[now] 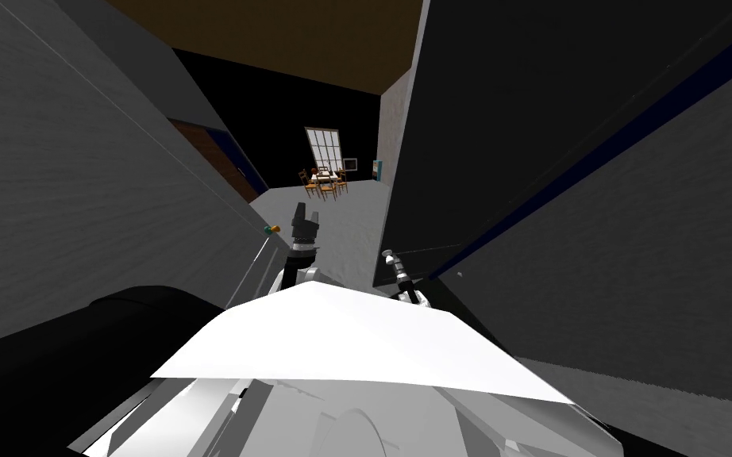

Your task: Push the door open

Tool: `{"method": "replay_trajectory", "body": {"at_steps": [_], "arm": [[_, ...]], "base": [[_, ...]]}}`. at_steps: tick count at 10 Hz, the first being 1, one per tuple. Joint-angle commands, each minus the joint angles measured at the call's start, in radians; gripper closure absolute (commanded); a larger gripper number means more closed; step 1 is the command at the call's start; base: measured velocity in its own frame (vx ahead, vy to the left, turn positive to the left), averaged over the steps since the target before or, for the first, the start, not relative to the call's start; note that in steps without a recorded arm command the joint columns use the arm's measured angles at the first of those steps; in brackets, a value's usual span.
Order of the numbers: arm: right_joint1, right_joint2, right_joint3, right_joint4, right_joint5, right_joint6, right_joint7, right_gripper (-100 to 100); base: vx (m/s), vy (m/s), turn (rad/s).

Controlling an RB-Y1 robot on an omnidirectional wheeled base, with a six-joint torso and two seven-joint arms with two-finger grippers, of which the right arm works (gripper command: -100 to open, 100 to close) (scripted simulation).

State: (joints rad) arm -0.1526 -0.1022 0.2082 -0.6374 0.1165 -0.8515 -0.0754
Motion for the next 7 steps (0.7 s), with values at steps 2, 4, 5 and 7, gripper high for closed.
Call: {"method": "replay_trajectory", "body": {"at_steps": [2,4,5,7], "arm": [[-0.006,0.000,0.011,-0.003,-0.018,-0.001,-0.058,100],[-0.010,0.000,0.020,0.001,-0.034,-0.001,-0.099,100],[-0.014,0.000,0.030,0.005,-0.049,-0.001,-0.139,100],[-0.018,0.000,0.039,0.010,-0.064,0.000,-0.182,100]], "base": [[0.038,0.032,-0.043],[0.041,0.033,-0.045],[0.045,0.035,-0.062],[0.061,0.041,-0.066]]}}
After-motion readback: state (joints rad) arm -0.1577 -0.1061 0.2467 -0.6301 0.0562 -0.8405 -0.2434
